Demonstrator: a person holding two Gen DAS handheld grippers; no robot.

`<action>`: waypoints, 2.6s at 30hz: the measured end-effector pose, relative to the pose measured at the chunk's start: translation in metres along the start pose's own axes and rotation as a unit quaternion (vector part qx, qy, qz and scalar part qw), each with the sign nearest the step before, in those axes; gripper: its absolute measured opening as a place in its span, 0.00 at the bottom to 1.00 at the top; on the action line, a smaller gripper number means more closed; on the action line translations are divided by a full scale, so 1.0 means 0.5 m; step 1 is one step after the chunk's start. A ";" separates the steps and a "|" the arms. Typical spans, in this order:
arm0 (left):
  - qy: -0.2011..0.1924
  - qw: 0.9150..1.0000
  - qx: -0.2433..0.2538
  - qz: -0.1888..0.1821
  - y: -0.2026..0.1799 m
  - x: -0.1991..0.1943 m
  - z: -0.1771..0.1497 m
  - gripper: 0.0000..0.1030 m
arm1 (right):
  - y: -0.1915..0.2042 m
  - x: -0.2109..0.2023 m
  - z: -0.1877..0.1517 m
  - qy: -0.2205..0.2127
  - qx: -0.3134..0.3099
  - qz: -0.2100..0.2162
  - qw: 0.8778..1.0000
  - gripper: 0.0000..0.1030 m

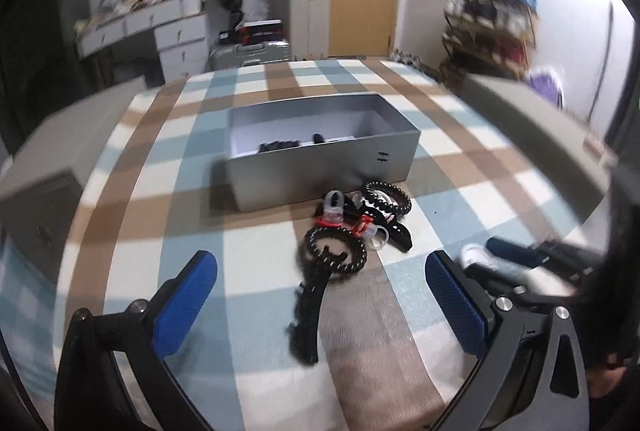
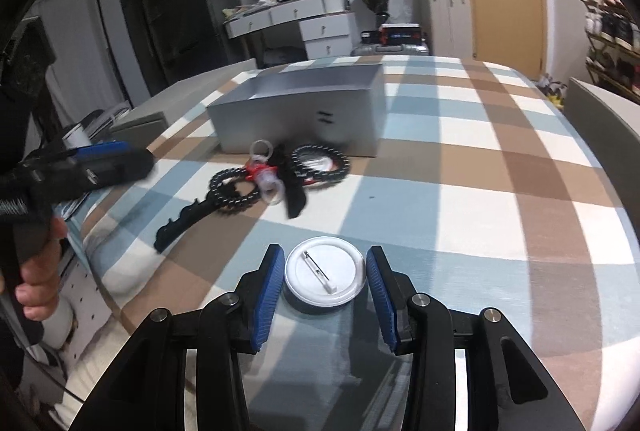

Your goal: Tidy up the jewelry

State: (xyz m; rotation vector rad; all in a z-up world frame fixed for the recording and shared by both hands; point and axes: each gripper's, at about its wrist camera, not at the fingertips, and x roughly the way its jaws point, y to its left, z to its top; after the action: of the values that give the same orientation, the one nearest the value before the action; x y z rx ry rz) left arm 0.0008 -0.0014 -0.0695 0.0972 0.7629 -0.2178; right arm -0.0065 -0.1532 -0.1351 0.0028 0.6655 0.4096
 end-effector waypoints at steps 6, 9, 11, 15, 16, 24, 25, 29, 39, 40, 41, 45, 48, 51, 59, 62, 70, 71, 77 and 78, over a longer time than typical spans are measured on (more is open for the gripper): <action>0.009 0.997 0.083 0.000 -0.047 0.039 0.017 0.98 | -0.007 -0.006 0.001 0.003 -0.002 -0.007 1.000 0.40; 0.011 0.996 0.093 -0.011 -0.048 0.048 0.024 0.98 | -0.009 -0.008 0.006 0.003 -0.005 -0.009 1.000 0.40; 0.016 0.996 0.090 -0.021 -0.044 0.052 0.025 0.98 | -0.014 -0.013 0.010 0.000 0.001 -0.009 1.000 0.40; 0.027 0.994 0.099 -0.044 -0.042 0.060 0.023 0.91 | -0.019 -0.022 0.015 -0.004 0.004 -0.012 1.000 0.40; 0.032 0.993 0.101 -0.051 -0.041 0.063 0.022 0.88 | -0.020 -0.024 0.016 -0.005 0.004 -0.014 1.000 0.40; 0.053 0.991 0.096 -0.082 -0.035 0.079 0.018 0.62 | -0.033 -0.043 0.016 -0.012 0.013 -0.024 1.000 0.40; 0.056 0.990 0.092 -0.089 -0.033 0.080 0.018 0.56 | -0.033 -0.044 0.015 -0.012 0.014 -0.024 1.000 0.40; 0.060 0.989 0.092 -0.099 -0.033 0.086 0.019 0.47 | -0.032 -0.048 0.014 -0.012 0.015 -0.026 0.999 0.40; 0.065 0.989 0.092 -0.101 -0.029 0.101 0.020 0.22 | -0.026 -0.050 0.017 -0.014 0.008 -0.024 1.000 0.40; 0.065 0.989 0.093 -0.100 -0.028 0.102 0.020 0.19 | -0.026 -0.050 0.018 -0.014 0.008 -0.024 1.000 0.40; 0.067 0.989 0.092 -0.099 -0.027 0.103 0.020 0.16 | -0.026 -0.050 0.018 -0.014 0.008 -0.024 1.000 0.40; 0.075 0.988 0.089 -0.098 -0.020 0.110 0.018 0.09 | -0.026 -0.051 0.016 -0.013 0.011 -0.023 1.000 0.40; 0.072 0.988 0.090 -0.098 -0.020 0.106 0.016 0.07 | -0.026 -0.053 0.015 -0.012 0.015 -0.020 1.000 0.40; 0.063 0.989 0.099 -0.092 -0.026 0.097 0.013 0.06 | -0.027 -0.052 0.016 -0.011 0.015 -0.020 1.000 0.40; 0.047 0.991 0.095 -0.088 -0.023 0.078 0.014 0.06 | -0.021 -0.060 0.021 -0.016 0.015 -0.015 1.000 0.40; 0.033 0.992 0.088 -0.087 -0.019 0.057 0.015 0.06 | -0.023 -0.067 0.026 -0.022 0.018 -0.009 1.000 0.40; -0.029 0.997 0.039 -0.063 0.005 -0.020 0.031 0.06 | -0.036 -0.073 0.075 -0.038 0.043 0.039 0.998 0.40; -0.034 0.997 0.034 -0.061 0.009 -0.024 0.036 0.06 | -0.038 -0.071 0.087 -0.040 0.046 0.047 0.997 0.40; -0.056 0.997 0.002 -0.061 0.037 -0.029 0.066 0.06 | -0.041 -0.055 0.150 -0.052 0.056 0.072 0.994 0.40; -0.062 0.996 0.001 -0.059 0.041 -0.031 0.071 0.06 | -0.040 -0.052 0.160 -0.053 0.054 0.074 0.994 0.40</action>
State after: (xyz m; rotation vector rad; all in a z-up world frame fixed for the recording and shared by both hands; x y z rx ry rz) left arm 0.0188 0.0152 -0.0331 0.0400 0.6460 -0.3333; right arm 0.0303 -0.1712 -0.0592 0.1772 0.5842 0.5123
